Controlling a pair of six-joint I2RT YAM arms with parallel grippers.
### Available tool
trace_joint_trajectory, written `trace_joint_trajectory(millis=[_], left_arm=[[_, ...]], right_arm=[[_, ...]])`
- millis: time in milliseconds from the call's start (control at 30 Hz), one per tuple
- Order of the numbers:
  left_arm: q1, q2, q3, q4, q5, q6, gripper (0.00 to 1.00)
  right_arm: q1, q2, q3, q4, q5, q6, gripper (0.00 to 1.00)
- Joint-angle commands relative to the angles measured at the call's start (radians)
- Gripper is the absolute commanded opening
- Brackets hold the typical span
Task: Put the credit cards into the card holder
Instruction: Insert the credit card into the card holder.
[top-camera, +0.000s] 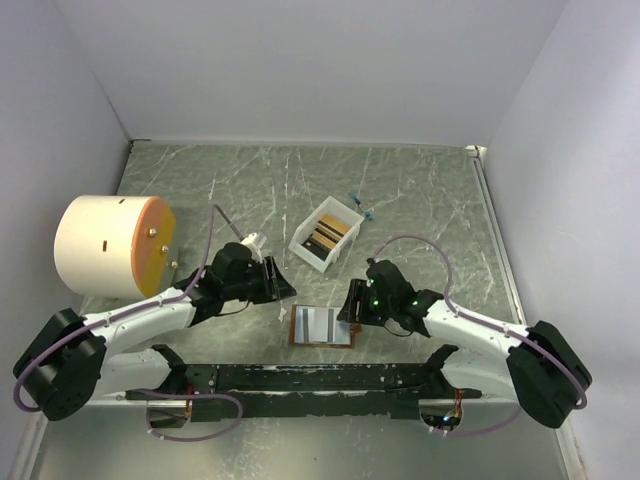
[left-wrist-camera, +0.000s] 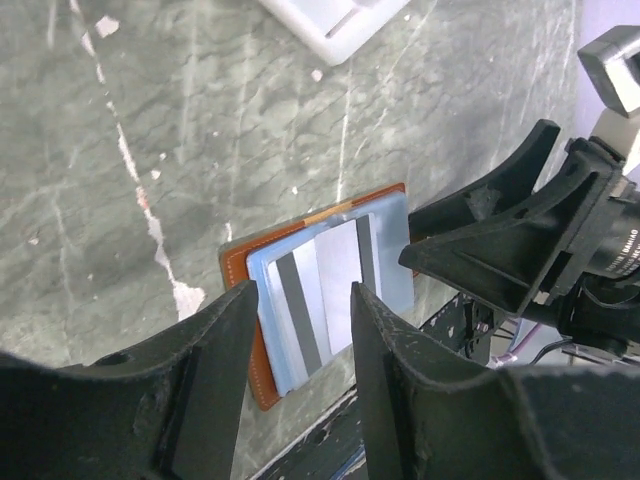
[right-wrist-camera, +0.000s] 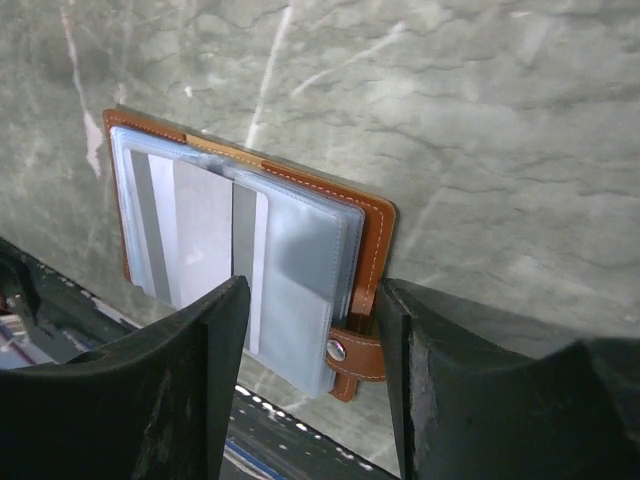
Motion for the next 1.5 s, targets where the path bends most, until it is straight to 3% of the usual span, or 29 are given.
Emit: trace_joint_trajectory(millis=[0, 167, 433, 1100, 1467], left_arm=[[0.029, -0.002, -0.019, -0.046, 0.105, 0.041, 0.52], [0.031, -0.008, -0.057, -0.01, 0.167, 0.018, 0.57], [0.03, -0.013, -0.06, -0.043, 0.147, 0.025, 0.61], [0.022, 0.112, -0.124, 0.128, 0.187, -0.065, 0.61], [-0.04, 0.155, -0.134, 0.21, 0.173, -0.132, 0.61]], right_arm=[[0.056, 0.056, -0.006, 0.108, -0.025, 0.048, 0.53], [0.139, 0.142, 0.01, 0.212, -0.019, 0.103, 0.52], [0.196, 0.212, 0.047, 0.284, 0.019, 0.147, 0.51], [0.201, 0.198, 0.019, 0.292, 0.042, 0.147, 0.51], [0.202, 0.189, 0.006, 0.313, 0.038, 0.15, 0.51]])
